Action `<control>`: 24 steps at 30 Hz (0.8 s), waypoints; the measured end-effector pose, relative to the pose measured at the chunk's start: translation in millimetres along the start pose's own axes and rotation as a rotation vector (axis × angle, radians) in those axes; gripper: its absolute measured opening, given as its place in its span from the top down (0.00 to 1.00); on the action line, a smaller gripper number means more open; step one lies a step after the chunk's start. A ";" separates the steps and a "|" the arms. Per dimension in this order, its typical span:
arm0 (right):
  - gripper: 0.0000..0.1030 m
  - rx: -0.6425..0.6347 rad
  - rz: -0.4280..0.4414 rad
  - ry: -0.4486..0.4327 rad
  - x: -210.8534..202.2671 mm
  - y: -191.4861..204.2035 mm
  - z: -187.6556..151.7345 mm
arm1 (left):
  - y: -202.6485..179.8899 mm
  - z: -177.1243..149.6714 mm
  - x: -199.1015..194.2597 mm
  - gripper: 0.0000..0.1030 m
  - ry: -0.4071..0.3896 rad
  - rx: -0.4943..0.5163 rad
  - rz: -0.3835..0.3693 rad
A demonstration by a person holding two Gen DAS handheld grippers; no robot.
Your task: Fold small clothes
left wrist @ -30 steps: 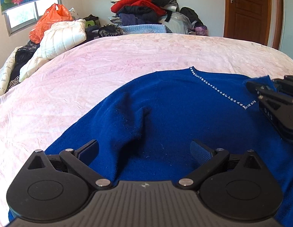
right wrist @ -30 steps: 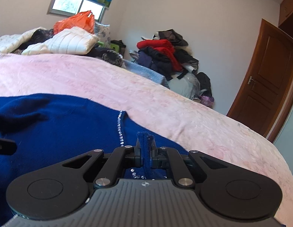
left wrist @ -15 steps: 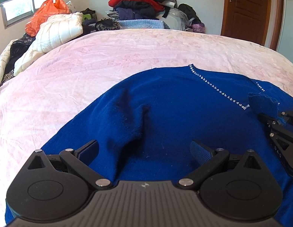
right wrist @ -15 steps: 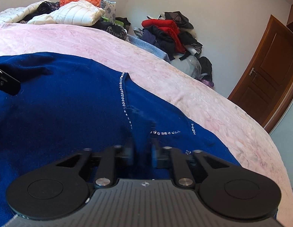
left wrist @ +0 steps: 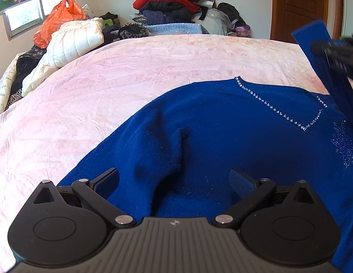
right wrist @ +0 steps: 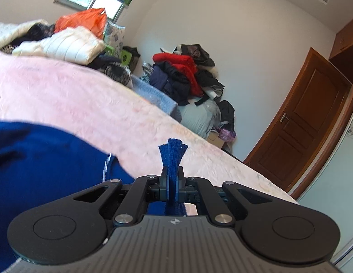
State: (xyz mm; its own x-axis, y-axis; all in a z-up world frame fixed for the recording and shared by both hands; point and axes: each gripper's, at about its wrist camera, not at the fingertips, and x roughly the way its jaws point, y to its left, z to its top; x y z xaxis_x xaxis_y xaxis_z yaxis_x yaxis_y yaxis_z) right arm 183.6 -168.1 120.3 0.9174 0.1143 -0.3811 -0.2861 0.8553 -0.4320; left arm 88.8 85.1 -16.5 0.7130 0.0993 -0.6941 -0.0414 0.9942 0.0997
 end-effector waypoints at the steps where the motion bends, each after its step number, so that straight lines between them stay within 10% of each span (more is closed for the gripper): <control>1: 0.96 0.000 0.003 -0.009 1.8 1.3 5.0 | 0.4 -0.2 0.5 0.00 0.001 0.001 0.001; 12: 0.96 -0.133 -0.031 -0.086 9.2 15.2 49.4 | 9.5 -3.5 1.0 0.00 0.006 -0.011 0.005; 24: 0.96 -0.070 0.215 0.023 31.3 77.5 33.0 | 10.6 -9.6 3.0 0.00 0.024 -0.019 0.006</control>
State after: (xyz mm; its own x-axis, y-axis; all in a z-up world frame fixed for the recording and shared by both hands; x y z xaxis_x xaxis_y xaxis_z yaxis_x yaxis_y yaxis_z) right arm 199.3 -81.5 101.9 0.8267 0.2784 -0.4889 -0.4940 0.7751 -0.3939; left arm 83.8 96.3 -24.3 0.6959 0.1057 -0.7103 -0.0587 0.9942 0.0904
